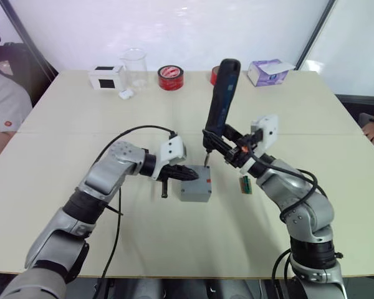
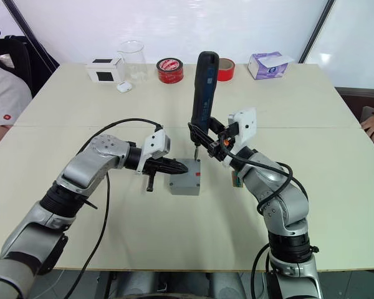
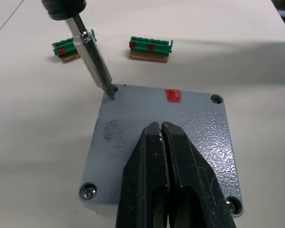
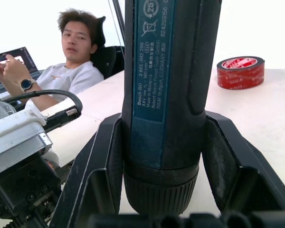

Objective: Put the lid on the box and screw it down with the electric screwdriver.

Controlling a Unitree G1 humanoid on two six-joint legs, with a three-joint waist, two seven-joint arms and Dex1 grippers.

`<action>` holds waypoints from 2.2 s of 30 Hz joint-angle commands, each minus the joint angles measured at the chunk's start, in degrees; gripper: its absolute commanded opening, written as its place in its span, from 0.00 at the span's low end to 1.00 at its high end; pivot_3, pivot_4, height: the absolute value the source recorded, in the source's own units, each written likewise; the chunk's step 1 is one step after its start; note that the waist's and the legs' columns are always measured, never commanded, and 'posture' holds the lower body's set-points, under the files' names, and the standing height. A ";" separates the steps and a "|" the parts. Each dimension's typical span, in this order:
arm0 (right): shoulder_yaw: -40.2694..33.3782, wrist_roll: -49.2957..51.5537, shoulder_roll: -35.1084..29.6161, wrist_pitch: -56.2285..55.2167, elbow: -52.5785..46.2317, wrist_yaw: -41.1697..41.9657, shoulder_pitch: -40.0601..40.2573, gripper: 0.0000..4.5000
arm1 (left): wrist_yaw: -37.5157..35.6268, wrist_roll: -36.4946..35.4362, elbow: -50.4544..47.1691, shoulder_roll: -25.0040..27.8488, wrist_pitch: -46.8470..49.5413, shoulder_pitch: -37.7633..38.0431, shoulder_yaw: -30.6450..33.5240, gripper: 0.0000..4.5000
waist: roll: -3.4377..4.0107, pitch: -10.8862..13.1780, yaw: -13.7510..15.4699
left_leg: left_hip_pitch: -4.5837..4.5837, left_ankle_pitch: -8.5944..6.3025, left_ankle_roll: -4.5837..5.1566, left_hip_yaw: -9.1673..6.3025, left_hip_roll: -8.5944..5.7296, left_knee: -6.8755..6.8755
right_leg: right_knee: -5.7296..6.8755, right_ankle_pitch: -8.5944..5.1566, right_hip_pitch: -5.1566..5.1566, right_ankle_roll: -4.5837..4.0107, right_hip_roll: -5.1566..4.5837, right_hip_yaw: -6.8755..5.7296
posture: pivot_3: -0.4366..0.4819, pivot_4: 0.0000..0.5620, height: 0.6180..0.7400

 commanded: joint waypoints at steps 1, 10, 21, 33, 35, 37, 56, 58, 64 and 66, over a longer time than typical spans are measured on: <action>-0.03 -1.07 -0.64 -2.90 -0.40 1.04 0.37 0.40 | 0.01 0.81 -0.27 0.54 0.72 1.08 0.04 0.00 | 0.00 0.00 -0.01 | 0.01 0.00 0.00 0.00 0.00 0.00 | 0.00 0.00 0.01 0.00 0.00 0.00 | 0.48 0.27 1.00; -0.09 -1.84 -1.10 -4.36 0.36 1.15 0.78 0.40 | -0.40 1.09 0.24 0.64 0.71 0.79 0.14 0.00 | -0.01 -0.01 -0.01 | 0.56 -0.02 0.02 0.01 0.00 -0.01 | -0.02 -0.01 0.55 -0.01 0.00 0.00 | 0.48 0.27 1.00; 1.52 -4.86 -1.94 -6.40 1.72 1.35 2.61 0.40 | -0.70 1.77 1.09 0.12 0.41 0.52 -0.14 0.00 | -0.01 -0.02 0.01 | 0.77 -0.02 0.03 0.00 0.01 -0.02 | -0.02 -0.02 0.75 -0.01 0.01 0.00 | 0.48 0.27 1.00; 6.12 -9.57 -2.15 -6.52 4.83 0.68 5.48 0.40 | -0.41 1.98 0.61 0.42 0.33 1.57 -0.36 0.00 | -0.12 -0.40 0.01 | 0.90 -0.02 0.04 -0.02 0.02 -0.02 | -0.03 -0.03 0.89 -0.02 0.01 0.00 | 0.48 0.27 1.00; 6.36 -9.86 -1.70 -7.25 5.09 0.69 6.21 0.40 | -0.28 1.97 0.47 0.39 0.42 1.71 -0.38 0.00 | -0.16 -0.50 0.01 | 0.92 -0.02 0.04 -0.02 0.02 -0.02 | -0.03 -0.03 0.91 -0.03 0.01 0.00 | 0.48 0.27 1.00; 6.55 -10.04 -1.24 -8.25 5.44 0.69 7.11 0.40 | -0.15 1.94 0.42 0.31 0.48 1.79 -0.36 0.00 | -0.18 -0.54 0.03 | 0.95 -0.02 0.04 -0.02 0.02 -0.02 | -0.03 -0.04 0.94 -0.04 0.01 -0.01 | 0.48 0.27 1.00; 6.83 -10.29 0.84 -10.50 7.72 0.22 8.84 0.40 | 0.42 1.72 -0.38 -0.01 1.35 2.06 -0.38 0.00 | -0.44 -0.87 -0.02 | 1.12 -0.03 0.04 -0.08 0.05 -0.05 | -0.03 -0.13 1.09 -0.20 0.02 0.00 | 0.48 0.27 1.00; 6.89 -10.25 0.82 -10.42 7.68 0.24 8.85 0.40 | 0.41 1.69 -0.49 0.02 1.41 2.13 -0.37 0.00 | -0.45 -0.89 -0.02 | 1.14 -0.03 0.04 -0.10 0.05 -0.05 | -0.03 -0.14 1.10 -0.21 0.02 0.00 | 0.48 0.27 1.00; 6.69 -9.97 0.64 -10.19 7.72 0.49 8.50 0.40 | 0.54 1.60 -0.66 -0.02 1.62 2.15 -0.30 0.00 | -0.45 -0.91 -0.02 | 1.16 -0.03 0.05 -0.16 0.05 -0.06 | -0.03 -0.14 1.11 -0.21 0.02 0.00 | 0.48 0.27 1.00; 6.56 -9.89 0.54 -10.15 7.65 0.59 8.27 0.40 | 0.61 1.60 -0.68 -0.07 1.68 2.16 -0.30 0.00 | -0.45 -0.91 -0.02 | 1.16 -0.03 0.05 -0.17 0.05 -0.07 | -0.03 -0.14 1.11 -0.21 0.02 0.01 | 0.48 0.27 1.00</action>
